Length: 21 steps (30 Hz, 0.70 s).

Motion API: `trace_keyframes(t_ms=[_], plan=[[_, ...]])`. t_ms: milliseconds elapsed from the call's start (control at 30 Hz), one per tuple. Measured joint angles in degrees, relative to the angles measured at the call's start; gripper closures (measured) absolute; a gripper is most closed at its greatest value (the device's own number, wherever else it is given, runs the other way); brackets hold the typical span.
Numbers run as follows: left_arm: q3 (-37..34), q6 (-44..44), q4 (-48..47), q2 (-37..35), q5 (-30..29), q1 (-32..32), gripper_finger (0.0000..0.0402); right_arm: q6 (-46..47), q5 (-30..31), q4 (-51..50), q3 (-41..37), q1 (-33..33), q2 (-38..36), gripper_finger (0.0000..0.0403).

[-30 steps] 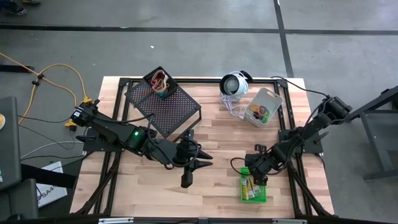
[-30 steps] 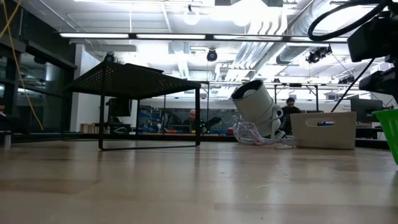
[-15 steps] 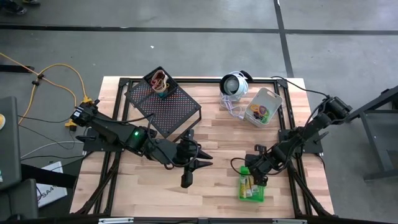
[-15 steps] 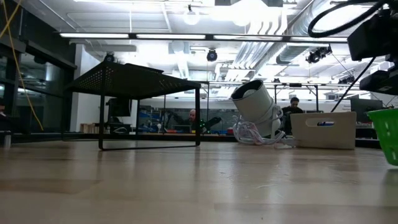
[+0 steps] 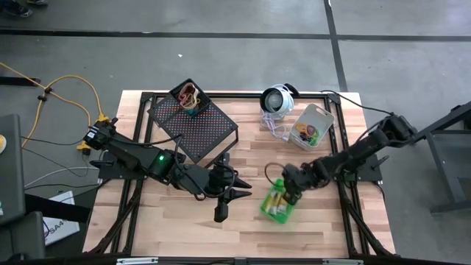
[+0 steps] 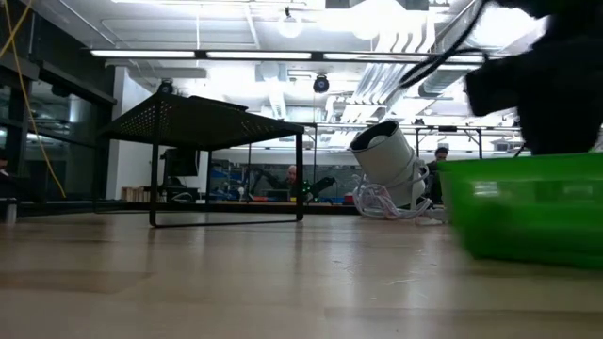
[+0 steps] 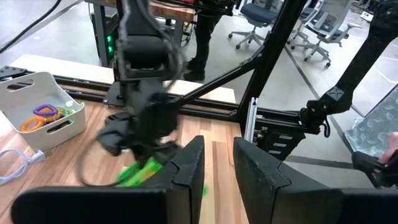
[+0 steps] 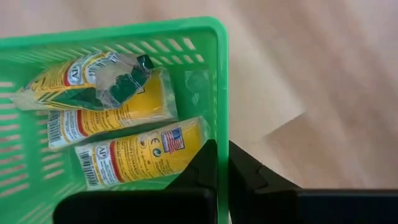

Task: Pick & Place Office Desk Supplies
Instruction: Put the green bin on the shelf

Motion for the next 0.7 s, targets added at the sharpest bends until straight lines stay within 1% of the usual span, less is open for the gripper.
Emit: trace_keyframes(t_ms=[167,267,367,467,700], plan=[[0.0,0.0,0.0,0.0,0.0,0.0,0.032,3.3,0.5,1.4,0.0,-8.7,0.0,0.0399],[0.0,0.0,0.0,0.0,0.0,0.0,0.032,4.2,2.4,6.8,0.0,-13.1,0.0,0.0399],[0.0,0.0,0.0,0.0,0.0,0.0,0.032,3.0,2.1,13.9,0.0,-16.3,0.0,0.0399],[0.0,0.0,0.0,0.0,0.0,0.0,0.032,1.5,0.4,17.4,0.0,-18.4,0.0,0.0399],[0.0,0.0,0.0,0.0,0.0,0.0,0.032,1.2,-1.1,15.7,0.0,-19.5,0.0,0.0399]])
